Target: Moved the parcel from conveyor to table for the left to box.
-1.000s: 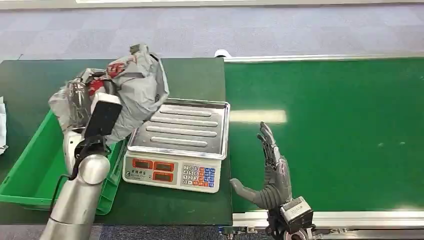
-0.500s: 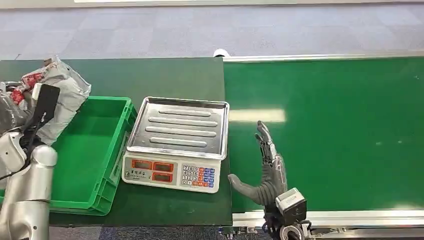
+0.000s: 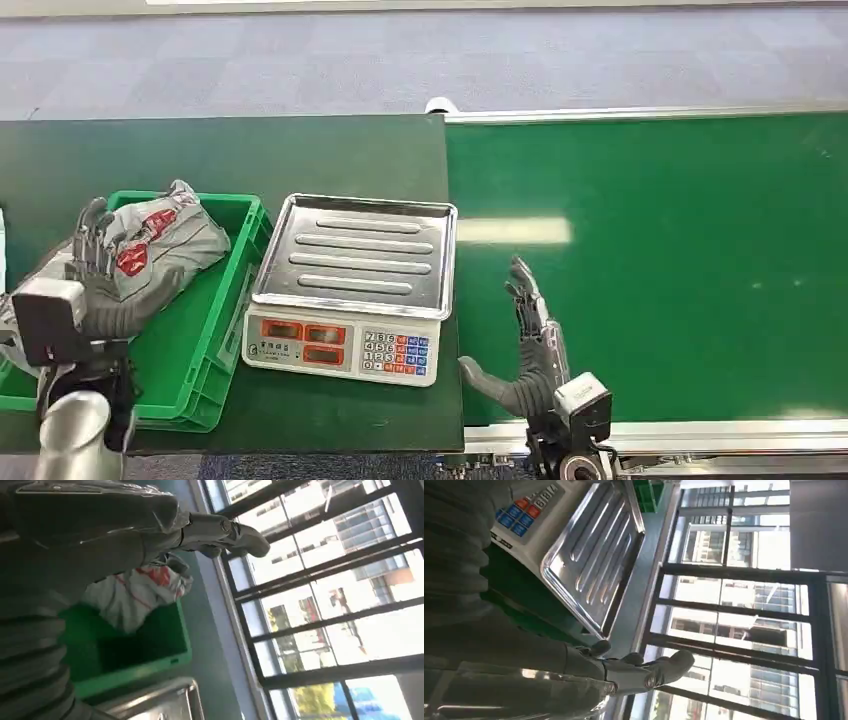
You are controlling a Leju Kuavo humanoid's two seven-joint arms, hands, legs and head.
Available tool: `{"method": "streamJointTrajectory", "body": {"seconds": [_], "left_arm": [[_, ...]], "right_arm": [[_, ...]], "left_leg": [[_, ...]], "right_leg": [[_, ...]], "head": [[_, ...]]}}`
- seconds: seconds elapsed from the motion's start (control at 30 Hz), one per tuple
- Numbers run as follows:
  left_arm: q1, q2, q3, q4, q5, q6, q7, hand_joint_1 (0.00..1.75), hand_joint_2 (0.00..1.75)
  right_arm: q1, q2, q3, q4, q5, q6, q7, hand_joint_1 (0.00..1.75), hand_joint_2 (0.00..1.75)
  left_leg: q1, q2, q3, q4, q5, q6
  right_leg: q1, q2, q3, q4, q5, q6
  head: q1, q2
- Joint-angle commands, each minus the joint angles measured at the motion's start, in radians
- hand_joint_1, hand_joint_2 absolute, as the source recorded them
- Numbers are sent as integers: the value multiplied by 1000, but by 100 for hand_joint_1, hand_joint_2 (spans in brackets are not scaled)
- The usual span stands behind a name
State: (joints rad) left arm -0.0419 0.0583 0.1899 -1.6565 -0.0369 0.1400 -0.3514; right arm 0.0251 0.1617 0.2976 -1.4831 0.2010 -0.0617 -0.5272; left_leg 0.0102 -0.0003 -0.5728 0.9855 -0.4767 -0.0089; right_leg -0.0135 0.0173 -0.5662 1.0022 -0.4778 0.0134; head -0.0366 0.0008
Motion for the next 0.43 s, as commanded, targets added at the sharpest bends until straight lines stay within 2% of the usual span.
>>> {"method": "streamJointTrajectory", "body": {"seconds": [0.03,0.1,0.13,0.17,0.3,0.43], "left_arm": [[262,-89,-212,-157,102,-17,-146,0,175],[239,-90,-268,-103,65,-12,-168,0,175],[228,-95,-298,-80,146,-60,-189,0,175],[210,-91,-355,-54,80,-61,-206,0,175],[177,-150,-499,-48,-13,-19,-249,0,175],[182,-157,-567,-78,-27,17,-278,0,175]], "right_arm": [[-23,2,-30,125,-23,99,34,0,175],[-25,-6,-46,108,-58,128,57,0,175],[-32,-16,-48,104,-61,148,69,0,175],[-42,-23,-61,97,-72,162,80,0,175],[-43,-59,-109,47,-112,210,115,0,175],[6,-102,-132,-18,-76,177,110,0,175]], "left_leg": [[0,2,6,-3,-1,1],[0,-2,2,-2,0,1],[0,-3,3,-2,1,1],[0,-4,2,-2,1,1],[-1,-8,1,-1,1,2],[0,-9,3,0,1,2]], "right_leg": [[0,0,6,-4,0,0],[0,-3,3,-2,-1,0],[0,-5,4,-3,0,0],[0,-5,3,-2,0,0],[0,-8,4,-2,0,0],[0,-8,7,-2,-1,1]], "head": [[0,0],[-1,0],[0,0],[0,0],[0,0],[0,0]]}}
